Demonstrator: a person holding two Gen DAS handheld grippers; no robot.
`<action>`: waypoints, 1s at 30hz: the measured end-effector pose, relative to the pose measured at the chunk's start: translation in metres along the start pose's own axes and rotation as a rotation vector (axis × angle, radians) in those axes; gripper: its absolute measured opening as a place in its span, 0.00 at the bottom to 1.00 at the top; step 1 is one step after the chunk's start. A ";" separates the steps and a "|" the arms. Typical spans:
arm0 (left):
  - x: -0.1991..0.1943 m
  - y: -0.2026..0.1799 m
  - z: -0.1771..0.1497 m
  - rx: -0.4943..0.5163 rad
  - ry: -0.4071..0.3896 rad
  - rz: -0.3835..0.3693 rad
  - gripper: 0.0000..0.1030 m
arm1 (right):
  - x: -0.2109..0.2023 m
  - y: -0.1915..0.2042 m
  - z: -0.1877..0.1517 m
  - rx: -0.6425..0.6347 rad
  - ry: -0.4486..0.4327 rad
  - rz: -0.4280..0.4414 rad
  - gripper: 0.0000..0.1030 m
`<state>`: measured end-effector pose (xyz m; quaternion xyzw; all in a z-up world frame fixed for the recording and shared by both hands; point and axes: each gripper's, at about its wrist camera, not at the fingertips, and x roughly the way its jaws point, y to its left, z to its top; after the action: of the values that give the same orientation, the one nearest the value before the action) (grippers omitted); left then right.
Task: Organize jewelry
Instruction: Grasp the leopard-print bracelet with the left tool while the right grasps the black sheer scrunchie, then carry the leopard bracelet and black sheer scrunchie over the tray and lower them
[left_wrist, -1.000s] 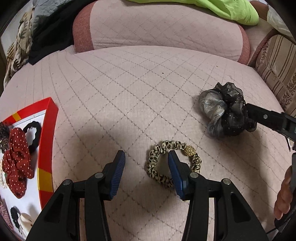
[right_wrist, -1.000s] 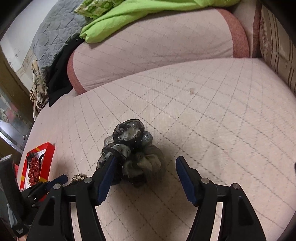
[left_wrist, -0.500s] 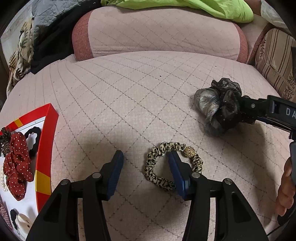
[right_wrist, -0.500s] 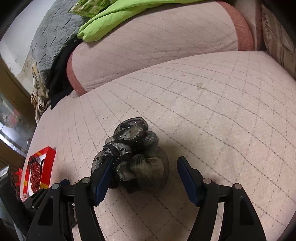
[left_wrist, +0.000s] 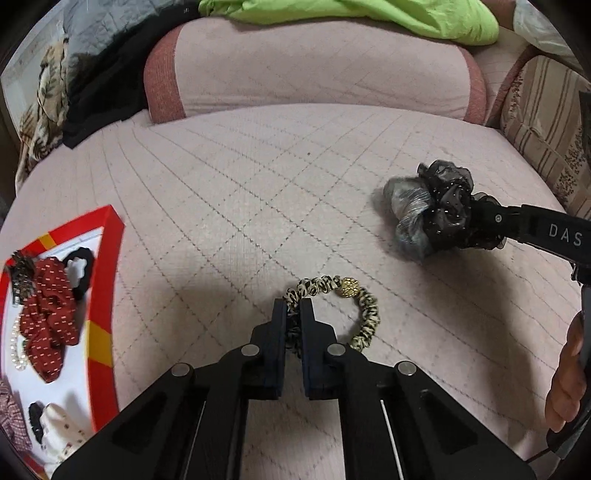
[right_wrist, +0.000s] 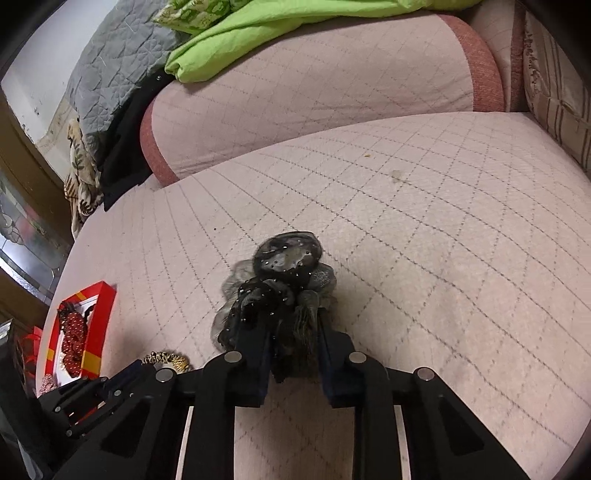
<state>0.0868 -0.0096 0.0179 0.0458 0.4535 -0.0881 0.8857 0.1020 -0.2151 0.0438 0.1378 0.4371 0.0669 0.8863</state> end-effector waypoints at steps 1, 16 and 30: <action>-0.006 -0.001 -0.001 0.004 -0.009 0.001 0.06 | -0.006 0.001 -0.002 0.000 -0.007 -0.001 0.23; -0.106 -0.012 -0.016 0.033 -0.140 0.010 0.06 | -0.086 0.019 -0.028 -0.030 -0.094 -0.002 0.23; -0.190 -0.002 -0.046 0.008 -0.239 0.018 0.06 | -0.143 0.049 -0.066 -0.070 -0.137 0.023 0.23</action>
<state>-0.0592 0.0175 0.1455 0.0425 0.3438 -0.0867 0.9341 -0.0374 -0.1905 0.1290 0.1162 0.3710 0.0828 0.9176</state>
